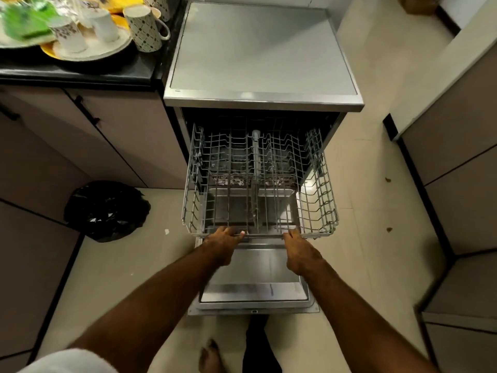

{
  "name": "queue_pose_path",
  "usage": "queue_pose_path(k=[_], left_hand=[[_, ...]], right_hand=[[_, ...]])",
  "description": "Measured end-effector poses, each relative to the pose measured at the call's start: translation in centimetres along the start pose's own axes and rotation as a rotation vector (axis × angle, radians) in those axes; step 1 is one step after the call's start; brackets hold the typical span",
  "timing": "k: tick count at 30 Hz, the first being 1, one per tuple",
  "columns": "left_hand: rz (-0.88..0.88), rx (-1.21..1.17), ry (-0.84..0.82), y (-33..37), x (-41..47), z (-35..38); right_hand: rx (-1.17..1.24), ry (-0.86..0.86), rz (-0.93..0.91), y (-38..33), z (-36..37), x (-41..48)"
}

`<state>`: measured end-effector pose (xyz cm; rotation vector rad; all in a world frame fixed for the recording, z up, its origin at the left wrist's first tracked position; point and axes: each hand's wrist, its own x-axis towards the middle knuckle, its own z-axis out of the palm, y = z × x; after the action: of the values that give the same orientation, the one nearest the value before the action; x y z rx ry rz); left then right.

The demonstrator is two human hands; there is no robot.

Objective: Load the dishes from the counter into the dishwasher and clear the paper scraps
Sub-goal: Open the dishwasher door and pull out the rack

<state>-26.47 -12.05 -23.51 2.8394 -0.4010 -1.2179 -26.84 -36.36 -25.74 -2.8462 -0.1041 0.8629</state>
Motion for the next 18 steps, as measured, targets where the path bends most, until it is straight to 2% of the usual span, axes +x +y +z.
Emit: queue_pose_path(k=[8, 14, 16, 18], left_hand=[[0.043, -0.04, -0.013, 1.7, -4.1, 4.0], [0.046, 0.025, -0.041, 2.9, -5.1, 1.7], [0.056, 0.008, 0.016, 3.0, -5.3, 0.2], [0.077, -0.011, 0.132, 2.9, -5.9, -1.9]], right_hand=[[-0.084, -0.068, 0.003, -0.1, 1.2, -5.6], [-0.158, -0.129, -0.029, 0.3, -0.5, -6.2], [-0.158, -0.122, -0.044, 0.3, -1.4, -6.2], [-0.088, -0.045, -0.061, -0.3, -2.9, -6.4]])
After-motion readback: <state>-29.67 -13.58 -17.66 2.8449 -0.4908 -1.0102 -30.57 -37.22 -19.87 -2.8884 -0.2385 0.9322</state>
